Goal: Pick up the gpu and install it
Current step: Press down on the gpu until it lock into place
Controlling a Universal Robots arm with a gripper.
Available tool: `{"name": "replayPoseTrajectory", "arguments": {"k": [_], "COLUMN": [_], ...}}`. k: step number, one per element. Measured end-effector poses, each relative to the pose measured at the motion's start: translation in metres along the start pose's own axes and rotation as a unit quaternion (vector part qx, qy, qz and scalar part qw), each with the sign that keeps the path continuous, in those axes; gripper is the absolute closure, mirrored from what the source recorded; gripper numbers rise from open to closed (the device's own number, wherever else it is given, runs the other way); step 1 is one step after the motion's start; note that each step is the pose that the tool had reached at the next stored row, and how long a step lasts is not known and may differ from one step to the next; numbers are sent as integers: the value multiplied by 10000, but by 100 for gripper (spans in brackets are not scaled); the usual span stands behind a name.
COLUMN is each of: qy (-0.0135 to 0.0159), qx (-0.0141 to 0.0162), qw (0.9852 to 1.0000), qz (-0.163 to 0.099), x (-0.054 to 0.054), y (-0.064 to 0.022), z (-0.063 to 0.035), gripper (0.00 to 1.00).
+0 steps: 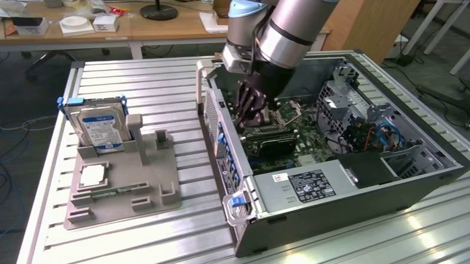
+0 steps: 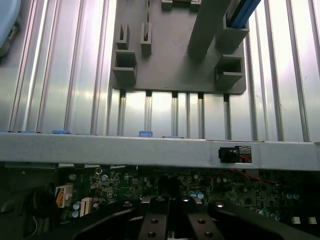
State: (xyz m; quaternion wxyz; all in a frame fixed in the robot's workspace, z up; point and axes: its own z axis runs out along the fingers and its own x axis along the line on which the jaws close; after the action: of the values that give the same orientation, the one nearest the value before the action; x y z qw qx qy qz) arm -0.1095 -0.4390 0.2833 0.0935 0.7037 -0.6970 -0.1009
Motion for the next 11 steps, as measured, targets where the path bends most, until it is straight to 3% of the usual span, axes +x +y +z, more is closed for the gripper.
{"name": "replayPoseTrajectory", "arguments": {"k": [11], "qy": [-1], "qx": [-6], "qw": [10000], "qz": [0], "x": [41], "y": [-1], "z": [3], "gripper": [90]}}
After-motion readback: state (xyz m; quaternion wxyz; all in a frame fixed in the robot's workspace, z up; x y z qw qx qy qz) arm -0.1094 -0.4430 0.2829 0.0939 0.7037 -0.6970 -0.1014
